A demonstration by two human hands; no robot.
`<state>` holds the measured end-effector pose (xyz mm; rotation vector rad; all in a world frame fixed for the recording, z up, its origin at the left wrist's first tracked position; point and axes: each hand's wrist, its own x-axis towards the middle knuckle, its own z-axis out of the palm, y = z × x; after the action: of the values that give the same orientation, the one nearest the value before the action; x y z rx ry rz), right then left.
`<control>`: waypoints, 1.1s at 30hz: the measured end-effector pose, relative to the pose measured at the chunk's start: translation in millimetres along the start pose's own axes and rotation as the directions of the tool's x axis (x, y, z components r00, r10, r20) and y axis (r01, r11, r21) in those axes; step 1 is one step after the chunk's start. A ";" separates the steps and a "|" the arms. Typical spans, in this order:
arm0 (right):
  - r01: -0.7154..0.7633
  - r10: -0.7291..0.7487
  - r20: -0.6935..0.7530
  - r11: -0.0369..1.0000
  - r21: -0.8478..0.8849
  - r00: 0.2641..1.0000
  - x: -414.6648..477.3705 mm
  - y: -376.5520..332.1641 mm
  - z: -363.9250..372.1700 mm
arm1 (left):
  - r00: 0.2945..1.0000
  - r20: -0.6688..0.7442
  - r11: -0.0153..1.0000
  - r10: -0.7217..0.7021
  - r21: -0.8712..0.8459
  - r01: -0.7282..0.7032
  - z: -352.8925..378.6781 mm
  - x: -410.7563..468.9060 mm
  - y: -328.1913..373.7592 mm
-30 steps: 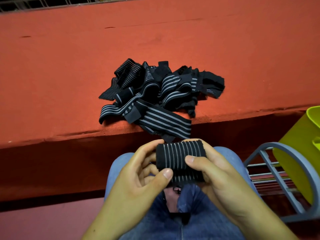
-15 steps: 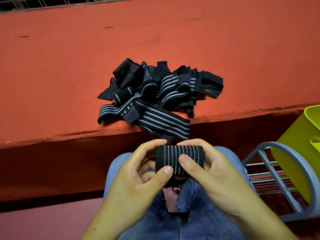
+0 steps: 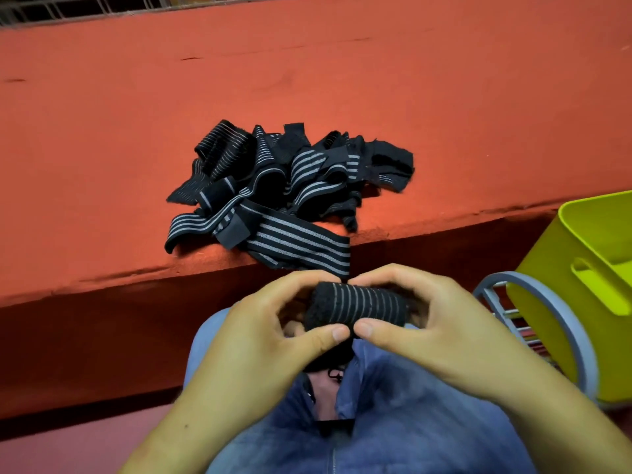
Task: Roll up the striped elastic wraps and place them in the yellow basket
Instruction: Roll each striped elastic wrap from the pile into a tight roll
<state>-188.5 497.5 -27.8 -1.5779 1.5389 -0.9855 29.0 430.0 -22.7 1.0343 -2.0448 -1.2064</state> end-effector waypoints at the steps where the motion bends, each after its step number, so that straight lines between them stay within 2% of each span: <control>1: 0.029 -0.030 -0.003 0.995 -0.100 1.000 1.3 -1.4 -5.9 | 1.000 -0.003 0.999 0.020 0.035 -0.020 0.8 4.2 3.4; 6: 0.120 -0.125 0.019 0.882 -0.456 0.992 3.0 -5.8 -38.6 | 0.990 0.060 0.970 0.128 0.201 -0.138 14.2 28.2 23.2; 9: 0.129 -0.152 0.000 0.839 -0.528 0.988 -1.7 -9.6 -60.0 | 0.979 0.096 0.948 0.180 0.248 -0.199 23.3 43.1 40.8; 12: 0.073 -0.118 -0.060 0.865 -0.496 0.991 -11.4 -10.1 -79.8 | 0.975 0.107 0.948 0.197 0.234 -0.217 36.7 56.2 55.3; 18: -0.009 -0.064 -0.169 0.918 -0.397 0.984 -30.9 7.4 -113.8 | 0.968 0.104 0.968 0.227 0.088 -0.236 76.2 82.2 74.2; 22: -0.054 -0.045 -0.259 0.930 -0.364 0.965 -44.7 17.1 -146.9 | 0.957 0.147 0.967 0.248 0.017 -0.254 108.6 107.2 93.4; 28: -0.095 -0.005 -0.309 0.946 -0.309 0.951 -63.8 34.6 -204.3 | 0.933 0.222 0.958 0.284 -0.037 -0.283 149.5 141.5 122.3; 30: -0.157 0.052 -0.342 0.944 -0.289 0.938 -69.5 45.6 -228.1 | 0.925 0.231 0.954 0.301 -0.065 -0.294 165.0 152.2 126.3; 33: -0.318 0.183 -0.435 0.911 -0.263 0.882 -74.2 74.0 -268.4 | 0.907 0.269 0.942 0.323 -0.005 -0.334 185.1 164.3 125.2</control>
<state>-461.0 574.3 25.7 -1.3852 2.2359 -0.9799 -245.3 419.2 17.0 0.5302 -2.3425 -1.1752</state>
